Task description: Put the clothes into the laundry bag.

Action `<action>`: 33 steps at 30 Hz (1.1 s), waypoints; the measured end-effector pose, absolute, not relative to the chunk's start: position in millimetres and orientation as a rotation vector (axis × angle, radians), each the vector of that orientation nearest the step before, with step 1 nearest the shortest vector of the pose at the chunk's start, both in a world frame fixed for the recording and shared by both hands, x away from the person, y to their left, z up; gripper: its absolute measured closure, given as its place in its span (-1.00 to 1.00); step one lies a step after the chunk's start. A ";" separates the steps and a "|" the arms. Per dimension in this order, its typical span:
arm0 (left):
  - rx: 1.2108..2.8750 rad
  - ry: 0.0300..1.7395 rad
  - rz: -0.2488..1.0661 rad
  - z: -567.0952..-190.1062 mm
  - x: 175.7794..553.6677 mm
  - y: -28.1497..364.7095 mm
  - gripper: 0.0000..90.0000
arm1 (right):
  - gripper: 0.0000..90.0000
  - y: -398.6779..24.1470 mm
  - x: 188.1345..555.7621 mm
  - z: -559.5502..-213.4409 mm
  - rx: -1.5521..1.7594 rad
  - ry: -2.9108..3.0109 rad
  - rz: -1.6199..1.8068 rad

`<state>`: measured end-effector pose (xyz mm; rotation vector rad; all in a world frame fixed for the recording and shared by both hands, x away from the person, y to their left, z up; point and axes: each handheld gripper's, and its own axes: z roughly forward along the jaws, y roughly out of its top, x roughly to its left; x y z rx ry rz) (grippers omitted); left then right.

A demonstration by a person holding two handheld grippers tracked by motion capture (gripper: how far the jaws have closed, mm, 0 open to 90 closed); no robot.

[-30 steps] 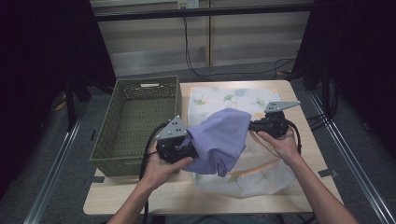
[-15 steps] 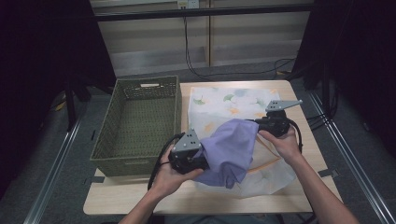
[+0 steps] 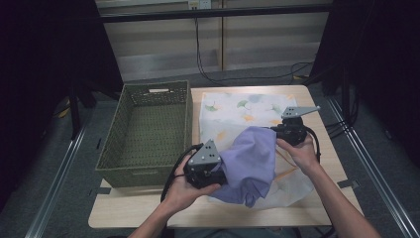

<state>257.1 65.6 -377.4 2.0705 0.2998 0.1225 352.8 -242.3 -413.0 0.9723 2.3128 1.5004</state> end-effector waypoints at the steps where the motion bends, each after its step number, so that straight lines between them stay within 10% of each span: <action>1: 2.081 0.297 0.120 -381.0 255.2 66.0 0.61 | 0.96 -242.4 352.7 -412.8 0.968 2.315 1.499; 33: 2.179 0.492 0.133 -428.2 308.8 28.9 0.61 | 0.96 -236.8 352.6 -415.5 0.957 2.346 1.490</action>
